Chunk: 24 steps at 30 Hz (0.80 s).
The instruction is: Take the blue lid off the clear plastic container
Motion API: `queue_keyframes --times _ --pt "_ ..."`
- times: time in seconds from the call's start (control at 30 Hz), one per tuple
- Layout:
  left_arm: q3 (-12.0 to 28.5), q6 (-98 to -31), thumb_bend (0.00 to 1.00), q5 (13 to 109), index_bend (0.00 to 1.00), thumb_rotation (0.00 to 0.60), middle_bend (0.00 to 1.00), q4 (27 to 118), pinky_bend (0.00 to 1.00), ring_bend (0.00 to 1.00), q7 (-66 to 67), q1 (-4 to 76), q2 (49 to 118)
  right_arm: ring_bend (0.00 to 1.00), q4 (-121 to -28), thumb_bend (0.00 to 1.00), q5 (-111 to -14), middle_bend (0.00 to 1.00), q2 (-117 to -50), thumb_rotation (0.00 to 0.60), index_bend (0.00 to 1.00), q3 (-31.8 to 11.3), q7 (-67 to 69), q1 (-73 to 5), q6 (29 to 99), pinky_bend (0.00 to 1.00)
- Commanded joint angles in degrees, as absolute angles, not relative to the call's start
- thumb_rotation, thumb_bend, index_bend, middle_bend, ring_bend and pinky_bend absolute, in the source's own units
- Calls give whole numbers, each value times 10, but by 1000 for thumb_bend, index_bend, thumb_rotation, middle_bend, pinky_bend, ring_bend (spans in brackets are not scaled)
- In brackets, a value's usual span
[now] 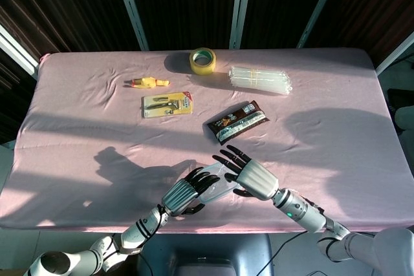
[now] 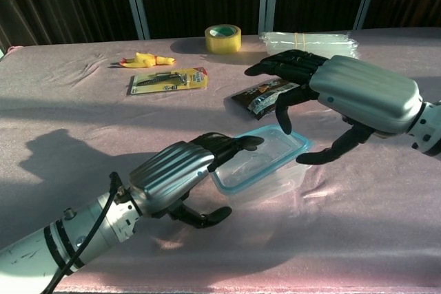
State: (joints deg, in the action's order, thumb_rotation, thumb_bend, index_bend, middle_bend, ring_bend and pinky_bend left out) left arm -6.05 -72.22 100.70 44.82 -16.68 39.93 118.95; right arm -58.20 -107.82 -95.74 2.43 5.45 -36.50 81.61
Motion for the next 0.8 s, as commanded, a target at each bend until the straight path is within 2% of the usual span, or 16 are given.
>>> queue_keyframes --times 0.03,0.4,0.47,0.6,0.7,0.8 --pt "-61 -724 322 1008 0 600 579 445 515 504 -168 399 1191 0 -580 443 -1077 188 -959 600 685 23 52 -366 818 24" --pt "-61 -735 322 1012 0 600 584 445 517 508 -170 399 1185 13 -539 501 -1072 197 -989 600 705 21 46 -373 816 25" --pt "-61 -737 321 1012 0 600 584 446 516 508 -171 398 1183 15 -535 533 -1073 198 -992 600 721 23 46 -374 816 25" --pt "-60 -738 322 1011 0 600 581 448 509 505 -174 398 1179 29 -533 659 -1074 201 -993 600 775 28 44 -375 814 25" --pt "-60 -739 322 1012 0 600 570 449 494 494 -176 398 1179 38 -533 706 -1074 208 -993 600 803 29 43 -375 814 30" --pt "-62 -741 320 1014 0 600 533 451 427 440 -183 399 1177 51 -531 768 -1072 220 -992 600 833 30 42 -374 814 40"
